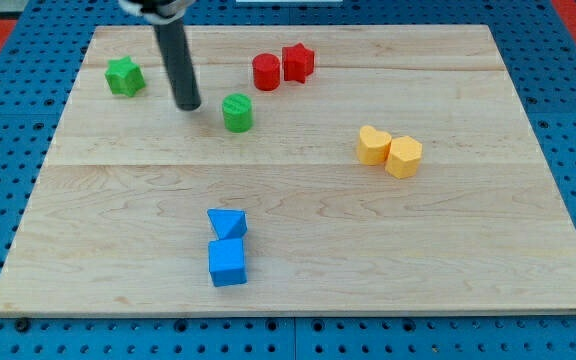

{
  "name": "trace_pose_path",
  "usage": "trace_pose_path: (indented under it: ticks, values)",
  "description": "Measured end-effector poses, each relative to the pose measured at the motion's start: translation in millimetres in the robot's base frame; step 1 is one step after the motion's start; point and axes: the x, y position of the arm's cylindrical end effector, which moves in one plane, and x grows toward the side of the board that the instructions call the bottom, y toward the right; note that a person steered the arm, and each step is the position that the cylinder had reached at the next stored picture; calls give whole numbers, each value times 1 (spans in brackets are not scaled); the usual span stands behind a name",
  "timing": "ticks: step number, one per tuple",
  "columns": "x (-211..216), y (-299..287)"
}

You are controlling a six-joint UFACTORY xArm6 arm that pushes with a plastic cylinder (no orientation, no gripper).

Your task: Push the green star to the center of the board

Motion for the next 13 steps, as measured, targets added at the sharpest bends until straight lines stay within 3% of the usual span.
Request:
trace_pose_path:
  ticks: [2,3,4,5,7,9,10,11,12,13]
  values:
    - [48,46]
    - [29,-25]
    - [60,-135]
    - [53,-193]
    - [40,-194]
    - [-70,-146]
    - [-39,-73]
    - [-13,-134]
    - [-54,-167]
    - [-7,-173]
